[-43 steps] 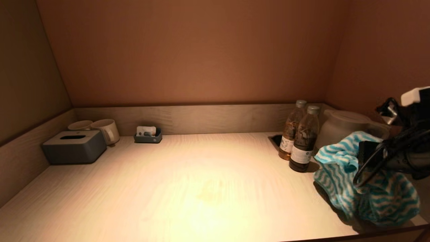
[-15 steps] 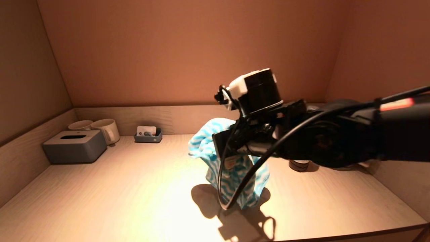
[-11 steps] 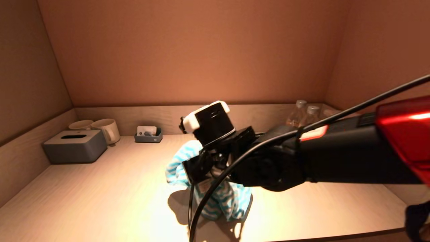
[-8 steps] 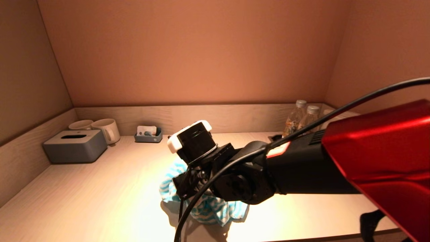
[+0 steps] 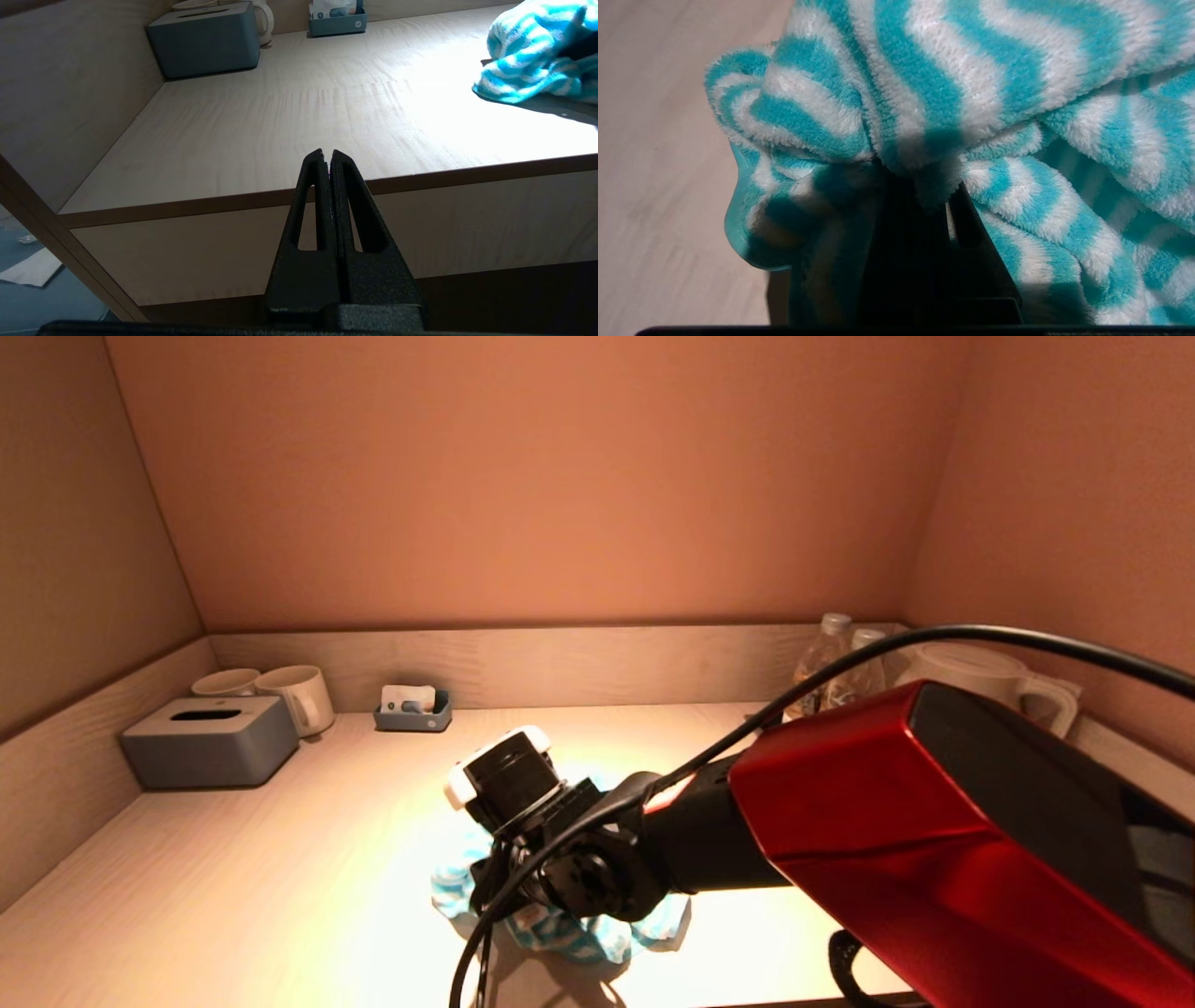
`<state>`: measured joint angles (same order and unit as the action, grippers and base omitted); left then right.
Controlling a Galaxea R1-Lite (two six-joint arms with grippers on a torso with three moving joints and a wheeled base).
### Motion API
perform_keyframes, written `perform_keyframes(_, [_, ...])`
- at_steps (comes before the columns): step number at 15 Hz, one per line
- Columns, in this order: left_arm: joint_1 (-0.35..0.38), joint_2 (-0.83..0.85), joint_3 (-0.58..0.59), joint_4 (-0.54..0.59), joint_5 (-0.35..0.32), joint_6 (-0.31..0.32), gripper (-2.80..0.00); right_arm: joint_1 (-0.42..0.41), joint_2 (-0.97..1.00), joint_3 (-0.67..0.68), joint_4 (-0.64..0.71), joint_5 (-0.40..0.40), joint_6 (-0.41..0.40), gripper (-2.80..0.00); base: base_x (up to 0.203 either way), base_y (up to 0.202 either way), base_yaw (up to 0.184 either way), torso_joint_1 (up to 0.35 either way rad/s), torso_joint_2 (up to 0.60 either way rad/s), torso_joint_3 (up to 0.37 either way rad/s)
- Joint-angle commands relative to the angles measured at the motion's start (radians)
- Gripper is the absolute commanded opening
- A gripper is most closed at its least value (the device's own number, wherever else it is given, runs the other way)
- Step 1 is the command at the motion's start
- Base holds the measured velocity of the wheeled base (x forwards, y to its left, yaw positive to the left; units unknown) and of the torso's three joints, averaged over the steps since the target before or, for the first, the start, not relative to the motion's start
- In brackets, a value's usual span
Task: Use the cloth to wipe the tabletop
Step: Sweep the stains on the table
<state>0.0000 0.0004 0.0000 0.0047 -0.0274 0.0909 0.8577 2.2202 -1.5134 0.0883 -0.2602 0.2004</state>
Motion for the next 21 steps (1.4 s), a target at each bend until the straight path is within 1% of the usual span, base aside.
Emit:
perform_keyframes(1, [0.000,0.000,-0.002,0.000,0.000,0.001,-2.80,-0.047,0.072,-0.066,0.003,-0.039,0.022,-2.80,0.000,0.000,0.000,0.000,0.00,0.000])
perform_keyframes(3, [0.000,0.000,-0.002,0.000,0.000,0.001,-2.80,-0.115,0.077,-0.075,0.007,-0.051,0.034,-2.80,0.000,0.000,0.000,0.000,0.00,0.000])
perform_keyframes(5, [0.000,0.000,0.000,0.000,0.000,0.000,-2.80,-0.181,0.052,-0.050,0.009,-0.061,0.047,-2.80,0.000,0.000,0.000,0.000,0.00,0.000])
perform_keyframes(7, [0.000,0.000,-0.002,0.000,0.000,0.001,-2.80,-0.205,0.009,-0.005,0.010,-0.066,0.065,-2.80,0.000,0.000,0.000,0.000,0.00,0.000])
perform_keyframes(10, [0.000,0.000,-0.002,0.000,0.000,0.001,-2.80,-0.212,-0.132,0.166,0.002,-0.066,0.069,-2.80,0.000,0.000,0.000,0.000,0.00,0.000])
perform_keyframes(11, [0.000,0.000,-0.002,0.000,0.000,0.001,-2.80,-0.193,-0.185,0.226,0.001,-0.065,0.070,-2.80,0.000,0.000,0.000,0.000,0.00,0.000])
perform_keyframes(13, [0.000,0.000,-0.002,0.001,-0.003,0.003,-2.80,-0.108,-0.234,0.291,0.000,-0.064,0.084,-2.80,0.000,0.000,0.000,0.000,0.00,0.000])
perform_keyframes(15, [0.000,0.000,0.000,0.001,-0.003,0.004,-2.80,0.001,-0.230,0.291,-0.002,-0.063,0.103,-2.80,0.000,0.000,0.000,0.000,0.00,0.000])
perform_keyframes(16, [0.000,0.000,-0.002,0.001,0.000,0.001,-2.80,0.023,-0.221,0.281,-0.002,-0.063,0.107,-2.80,0.000,0.000,0.000,0.000,0.00,0.000])
perform_keyframes(18, [0.000,0.000,-0.002,0.000,0.000,0.001,-2.80,0.095,-0.156,0.195,-0.001,-0.064,0.108,-2.80,0.000,0.000,0.000,0.000,0.00,0.000])
perform_keyframes(21, [0.000,0.000,0.000,0.000,0.000,0.000,-2.80,0.122,-0.046,0.044,0.010,-0.066,0.103,-2.80,0.000,0.000,0.000,0.000,0.00,0.000])
